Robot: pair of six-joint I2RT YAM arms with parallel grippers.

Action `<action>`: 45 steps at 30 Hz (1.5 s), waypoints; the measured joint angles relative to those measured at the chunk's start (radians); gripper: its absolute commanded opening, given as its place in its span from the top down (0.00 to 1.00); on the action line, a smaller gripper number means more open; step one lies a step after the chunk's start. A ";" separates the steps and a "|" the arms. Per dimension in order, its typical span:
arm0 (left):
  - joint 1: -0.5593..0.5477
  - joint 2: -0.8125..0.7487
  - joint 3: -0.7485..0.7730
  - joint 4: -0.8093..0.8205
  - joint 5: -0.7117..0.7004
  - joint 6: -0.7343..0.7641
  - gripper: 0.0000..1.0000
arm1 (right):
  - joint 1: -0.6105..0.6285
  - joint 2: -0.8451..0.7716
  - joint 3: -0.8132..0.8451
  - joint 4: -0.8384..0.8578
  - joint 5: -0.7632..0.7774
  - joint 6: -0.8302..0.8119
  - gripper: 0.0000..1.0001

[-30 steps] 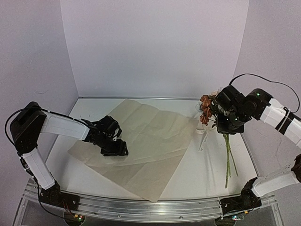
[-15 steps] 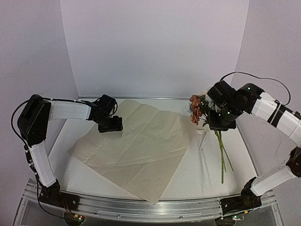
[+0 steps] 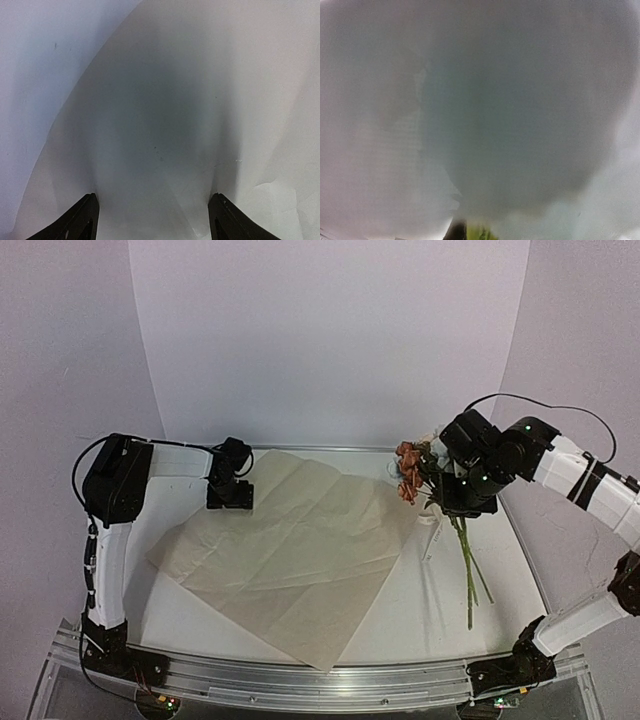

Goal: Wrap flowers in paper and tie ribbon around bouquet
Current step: Move the flattened wrapping paper to the center of the board, then place the fake flower on the flattened wrapping paper.

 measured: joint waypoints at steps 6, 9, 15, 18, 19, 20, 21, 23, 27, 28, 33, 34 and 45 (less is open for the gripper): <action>-0.021 0.064 0.099 -0.008 0.020 0.055 0.22 | 0.000 0.011 0.000 0.012 -0.004 0.001 1.00; -0.040 0.087 0.133 -0.006 0.030 0.081 0.22 | 0.000 0.026 0.004 0.018 -0.008 0.003 1.00; -0.089 0.093 0.145 -0.007 0.055 0.125 0.22 | 0.000 0.076 0.020 0.042 -0.017 0.016 1.00; -0.112 0.093 0.145 -0.008 0.069 0.128 0.22 | 0.000 0.119 0.049 0.063 -0.021 0.026 1.00; -0.118 0.093 0.145 -0.009 0.071 0.127 0.22 | 0.000 0.134 0.058 0.075 -0.021 0.029 1.00; -0.124 0.093 0.145 -0.009 0.072 0.124 0.22 | 0.000 0.150 0.068 0.090 -0.021 0.033 1.00; -0.128 0.092 0.145 -0.009 0.072 0.120 0.22 | 0.000 0.168 0.077 0.107 -0.020 0.036 1.00; -0.130 0.092 0.145 -0.010 0.069 0.107 0.21 | 0.001 0.207 0.094 0.144 -0.018 0.040 1.00; -0.125 0.079 0.128 -0.010 0.065 0.076 0.18 | 0.008 0.307 0.137 0.245 -0.014 0.039 1.00; -0.124 0.071 0.119 -0.015 0.064 0.069 0.17 | 0.010 0.337 0.150 0.278 -0.015 0.038 1.00; -0.107 0.010 0.087 -0.057 0.068 0.048 0.15 | 0.021 0.497 0.266 0.383 -0.048 0.023 1.00; -0.100 -0.014 0.078 -0.066 0.070 0.046 0.15 | 0.023 0.537 0.307 0.400 -0.058 0.021 1.00; -0.056 -0.390 -0.248 -0.044 0.184 -0.026 0.20 | 0.043 0.850 0.552 0.658 -0.133 0.046 1.00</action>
